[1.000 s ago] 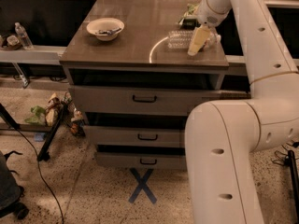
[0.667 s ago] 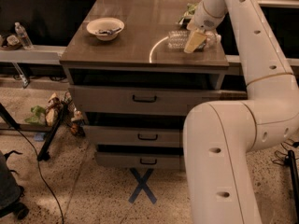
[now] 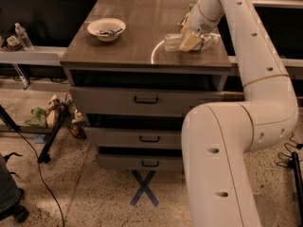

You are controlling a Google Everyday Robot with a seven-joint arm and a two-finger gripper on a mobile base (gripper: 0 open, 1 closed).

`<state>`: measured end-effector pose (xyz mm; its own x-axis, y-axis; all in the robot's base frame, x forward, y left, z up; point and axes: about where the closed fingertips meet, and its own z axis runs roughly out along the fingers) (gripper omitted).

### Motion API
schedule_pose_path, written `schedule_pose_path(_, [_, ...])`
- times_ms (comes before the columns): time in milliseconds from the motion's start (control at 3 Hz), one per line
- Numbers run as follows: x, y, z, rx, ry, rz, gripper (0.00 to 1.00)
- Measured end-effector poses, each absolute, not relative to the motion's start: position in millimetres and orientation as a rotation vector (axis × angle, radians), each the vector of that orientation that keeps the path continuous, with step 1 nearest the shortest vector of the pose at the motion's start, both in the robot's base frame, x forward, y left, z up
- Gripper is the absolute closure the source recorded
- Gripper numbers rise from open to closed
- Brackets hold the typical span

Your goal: Move water bottle near paper bowl

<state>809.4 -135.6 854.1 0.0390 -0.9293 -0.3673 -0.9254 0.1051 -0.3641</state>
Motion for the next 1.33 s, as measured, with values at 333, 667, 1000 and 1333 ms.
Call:
schedule_pose_path(333, [815, -104, 899, -1.805, 1.723, -0.045, 1.0])
schedule_pose_path(667, [820, -70, 944, -1.77, 1.598, -0.077, 1.0])
schedule_pose_path(1000, [820, -70, 944, -1.77, 1.598, -0.077, 1.0])
schedule_pose_path(1333, [826, -57, 934, -1.783, 1.572, -0.06, 1.0])
